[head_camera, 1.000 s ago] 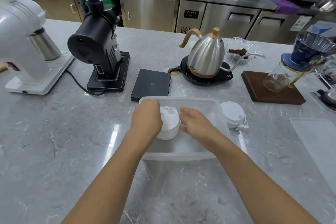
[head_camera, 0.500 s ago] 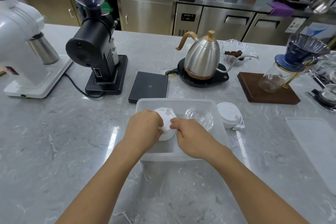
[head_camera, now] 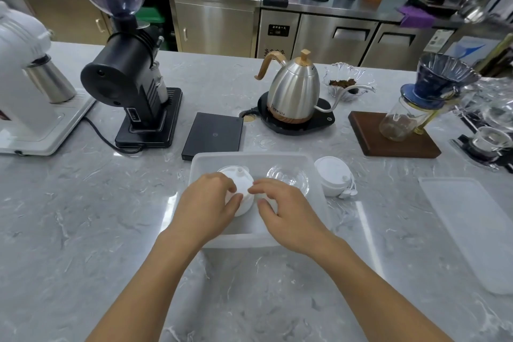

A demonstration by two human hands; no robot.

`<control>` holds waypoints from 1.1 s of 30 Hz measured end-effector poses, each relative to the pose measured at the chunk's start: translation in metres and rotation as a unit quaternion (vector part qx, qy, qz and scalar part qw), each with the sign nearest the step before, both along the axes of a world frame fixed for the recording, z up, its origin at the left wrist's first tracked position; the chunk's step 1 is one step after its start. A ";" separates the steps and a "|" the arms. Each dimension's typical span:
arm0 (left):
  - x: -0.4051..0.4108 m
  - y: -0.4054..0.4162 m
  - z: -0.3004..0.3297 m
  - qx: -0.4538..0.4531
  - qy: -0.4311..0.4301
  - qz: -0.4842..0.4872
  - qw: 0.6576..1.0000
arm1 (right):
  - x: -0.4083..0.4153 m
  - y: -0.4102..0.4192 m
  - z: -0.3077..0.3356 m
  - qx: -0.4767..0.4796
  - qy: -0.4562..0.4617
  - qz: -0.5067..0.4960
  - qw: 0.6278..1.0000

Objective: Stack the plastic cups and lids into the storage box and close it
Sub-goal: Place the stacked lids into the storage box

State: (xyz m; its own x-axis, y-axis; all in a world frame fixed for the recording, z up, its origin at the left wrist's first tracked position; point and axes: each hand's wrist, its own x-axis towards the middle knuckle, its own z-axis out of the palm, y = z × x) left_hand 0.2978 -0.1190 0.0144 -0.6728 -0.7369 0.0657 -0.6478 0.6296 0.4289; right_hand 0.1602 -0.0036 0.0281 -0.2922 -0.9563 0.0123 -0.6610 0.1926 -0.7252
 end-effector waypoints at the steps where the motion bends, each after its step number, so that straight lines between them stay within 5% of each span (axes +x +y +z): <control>1: -0.002 0.003 0.000 0.003 0.016 0.005 1.000 | -0.004 0.004 0.002 -0.018 -0.020 -0.014 1.000; 7: -0.032 0.017 0.012 0.058 0.134 0.015 0.989 | -0.048 0.033 0.016 -0.074 -0.117 -0.102 0.985; 15: -0.097 0.019 0.033 0.075 0.136 -0.034 0.987 | -0.140 0.069 0.012 -0.079 -0.103 -0.191 0.973; 25: -0.196 0.004 0.041 0.089 -0.022 -0.187 0.978 | -0.203 0.072 -0.028 0.043 -0.056 -0.210 0.975; 33: -0.253 -0.002 0.017 0.059 -0.296 -0.248 0.921 | -0.203 0.058 -0.049 0.127 -0.011 -0.132 0.983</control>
State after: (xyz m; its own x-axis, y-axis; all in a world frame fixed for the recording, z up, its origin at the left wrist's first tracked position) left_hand 0.0453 -0.1209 0.0309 -0.8205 -0.3089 -0.4810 -0.4360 0.8824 0.1771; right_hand -0.0431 0.0546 -0.0209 -0.5284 -0.8184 -0.2260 -0.5476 0.5320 -0.6458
